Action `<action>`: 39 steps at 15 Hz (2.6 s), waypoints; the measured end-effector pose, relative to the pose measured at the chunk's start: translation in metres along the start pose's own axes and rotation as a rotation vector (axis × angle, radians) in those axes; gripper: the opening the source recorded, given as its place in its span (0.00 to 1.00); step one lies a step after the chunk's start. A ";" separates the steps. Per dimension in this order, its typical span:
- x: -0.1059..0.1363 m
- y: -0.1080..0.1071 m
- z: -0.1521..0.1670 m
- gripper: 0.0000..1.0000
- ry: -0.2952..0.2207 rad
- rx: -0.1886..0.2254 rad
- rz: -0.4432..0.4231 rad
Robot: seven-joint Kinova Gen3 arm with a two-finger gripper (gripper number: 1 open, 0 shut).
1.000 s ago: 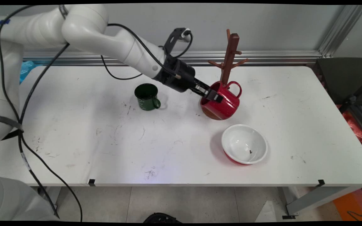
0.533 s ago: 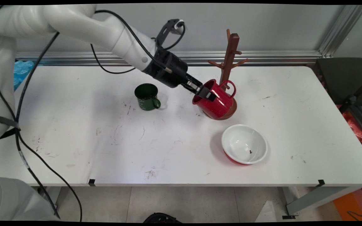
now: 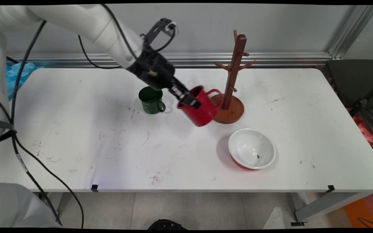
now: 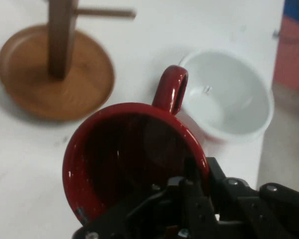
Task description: Place the picked object on the table
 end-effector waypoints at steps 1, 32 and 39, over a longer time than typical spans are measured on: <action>-0.003 -0.002 -0.005 0.00 -0.025 0.014 0.017; -0.065 -0.036 0.000 0.00 -0.397 0.222 0.431; -0.071 -0.035 0.016 0.00 -0.401 0.228 0.428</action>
